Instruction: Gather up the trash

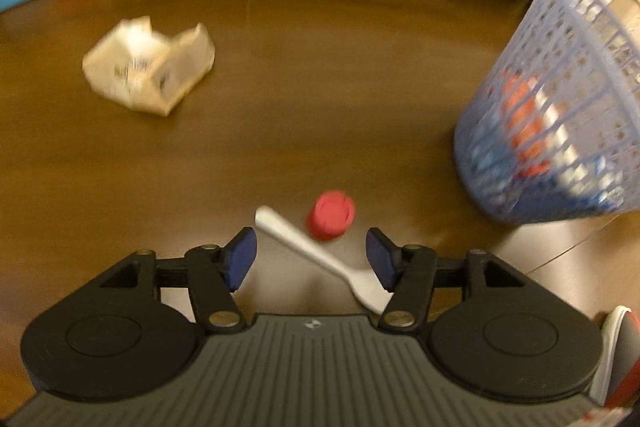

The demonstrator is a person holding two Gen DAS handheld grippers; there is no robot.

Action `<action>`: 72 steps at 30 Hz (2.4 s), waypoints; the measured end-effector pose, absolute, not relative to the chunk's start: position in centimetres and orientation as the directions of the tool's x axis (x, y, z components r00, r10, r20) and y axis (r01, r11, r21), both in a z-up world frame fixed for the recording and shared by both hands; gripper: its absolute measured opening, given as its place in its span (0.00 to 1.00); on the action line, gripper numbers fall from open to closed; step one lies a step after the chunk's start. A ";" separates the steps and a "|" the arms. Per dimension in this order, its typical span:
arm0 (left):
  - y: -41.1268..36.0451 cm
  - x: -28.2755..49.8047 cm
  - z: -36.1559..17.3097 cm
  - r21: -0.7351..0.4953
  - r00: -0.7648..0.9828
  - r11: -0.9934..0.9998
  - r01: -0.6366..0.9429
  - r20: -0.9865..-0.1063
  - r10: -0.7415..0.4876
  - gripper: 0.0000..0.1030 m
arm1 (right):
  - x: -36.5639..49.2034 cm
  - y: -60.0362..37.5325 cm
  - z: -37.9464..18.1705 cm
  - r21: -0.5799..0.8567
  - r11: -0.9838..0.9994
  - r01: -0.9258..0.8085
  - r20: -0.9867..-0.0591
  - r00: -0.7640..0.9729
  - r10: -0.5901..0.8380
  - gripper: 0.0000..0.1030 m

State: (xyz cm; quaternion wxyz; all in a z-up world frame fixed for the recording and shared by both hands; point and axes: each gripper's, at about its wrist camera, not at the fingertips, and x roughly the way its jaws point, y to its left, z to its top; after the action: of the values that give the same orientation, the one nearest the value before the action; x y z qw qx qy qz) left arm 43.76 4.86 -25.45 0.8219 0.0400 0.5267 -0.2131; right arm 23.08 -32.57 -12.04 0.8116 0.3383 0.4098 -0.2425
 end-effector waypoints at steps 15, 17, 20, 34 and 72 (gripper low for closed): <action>1.8 40.6 -29.2 -0.249 0.236 0.919 0.306 -0.915 -0.327 0.53 | 23.1 -32.3 -12.0 0.337 0.674 0.657 -0.824 0.553 -0.127 0.10; 1.8 40.6 -29.2 -0.268 0.234 0.920 0.285 -0.912 -0.338 0.53 | 23.3 -32.0 -12.0 0.331 0.683 0.651 -0.823 0.553 -0.128 0.10; 1.5 40.8 -29.1 -0.277 0.235 0.924 0.263 -0.911 -0.340 0.53 | 23.6 -31.5 -12.0 0.313 0.700 0.641 -0.825 0.548 -0.134 0.10; 0.3 40.3 -29.4 -0.280 0.240 0.930 0.237 -0.911 -0.336 0.53 | 25.1 -26.9 -11.9 0.200 0.834 0.514 -0.802 0.575 -0.161 0.09; 7.2 39.0 -26.3 -0.194 0.372 0.908 0.371 -0.865 -0.337 0.00 | 25.2 -26.1 -12.8 0.164 0.847 0.506 -0.790 0.582 -0.195 0.09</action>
State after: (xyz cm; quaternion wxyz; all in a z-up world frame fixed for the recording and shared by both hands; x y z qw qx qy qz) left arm 38.99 7.16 -26.29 0.8282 0.0164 0.5177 -0.2139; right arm 25.15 -26.12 -12.84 0.8688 0.1896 0.4105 -0.2017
